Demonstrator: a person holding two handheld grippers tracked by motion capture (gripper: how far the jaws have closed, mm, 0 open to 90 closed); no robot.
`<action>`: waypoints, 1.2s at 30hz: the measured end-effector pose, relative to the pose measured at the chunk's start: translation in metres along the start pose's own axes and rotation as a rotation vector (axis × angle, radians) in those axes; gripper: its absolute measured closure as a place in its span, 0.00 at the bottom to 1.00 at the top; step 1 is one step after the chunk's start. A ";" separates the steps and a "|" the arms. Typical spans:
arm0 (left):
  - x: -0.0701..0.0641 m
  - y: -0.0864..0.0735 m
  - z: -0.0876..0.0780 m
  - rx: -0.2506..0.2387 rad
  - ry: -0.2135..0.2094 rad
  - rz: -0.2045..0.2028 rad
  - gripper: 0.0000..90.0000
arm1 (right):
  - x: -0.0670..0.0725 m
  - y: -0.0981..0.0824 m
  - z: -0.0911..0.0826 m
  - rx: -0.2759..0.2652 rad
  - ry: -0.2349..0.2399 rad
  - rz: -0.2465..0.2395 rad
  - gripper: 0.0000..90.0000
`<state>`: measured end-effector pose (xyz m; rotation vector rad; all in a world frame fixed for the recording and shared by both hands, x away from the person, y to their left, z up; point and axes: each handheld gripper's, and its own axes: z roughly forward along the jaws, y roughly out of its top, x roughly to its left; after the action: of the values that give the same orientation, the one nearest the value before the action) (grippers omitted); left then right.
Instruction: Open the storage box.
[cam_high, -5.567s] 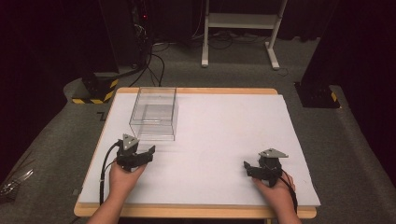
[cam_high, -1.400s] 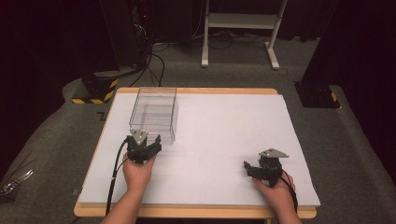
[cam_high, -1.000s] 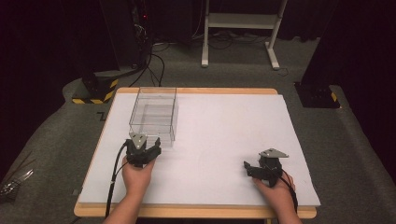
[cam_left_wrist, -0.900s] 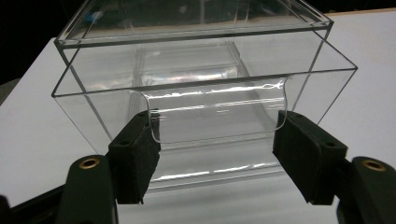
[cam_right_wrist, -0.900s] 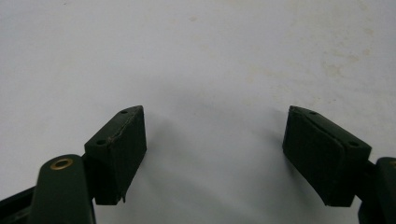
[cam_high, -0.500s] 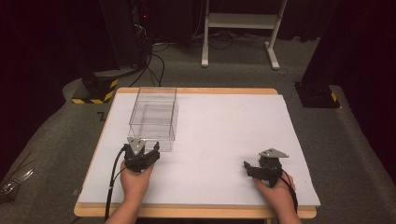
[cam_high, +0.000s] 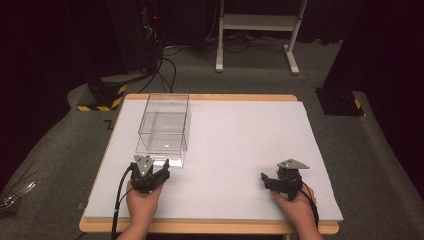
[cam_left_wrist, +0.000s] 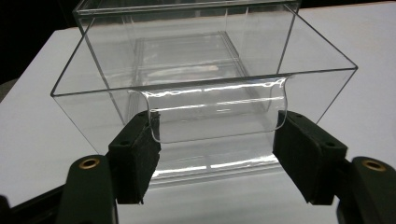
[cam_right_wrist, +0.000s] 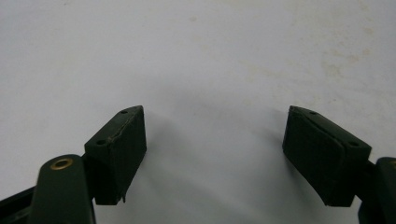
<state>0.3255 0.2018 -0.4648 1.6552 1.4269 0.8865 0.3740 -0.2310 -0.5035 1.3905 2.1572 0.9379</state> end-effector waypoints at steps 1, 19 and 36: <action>0.000 -0.001 -0.001 -0.001 0.001 0.002 0.36 | 0.000 0.000 0.000 0.001 0.001 0.000 0.24; -0.003 -0.016 -0.025 0.004 -0.003 0.011 0.36 | 0.000 0.000 0.000 0.001 0.000 -0.001 0.24; -0.002 -0.026 -0.044 0.011 -0.020 0.028 0.36 | 0.000 0.000 0.000 0.001 0.001 0.000 0.24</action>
<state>0.2745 0.2063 -0.4666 1.6914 1.4003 0.8766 0.3739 -0.2310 -0.5034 1.3902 2.1584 0.9376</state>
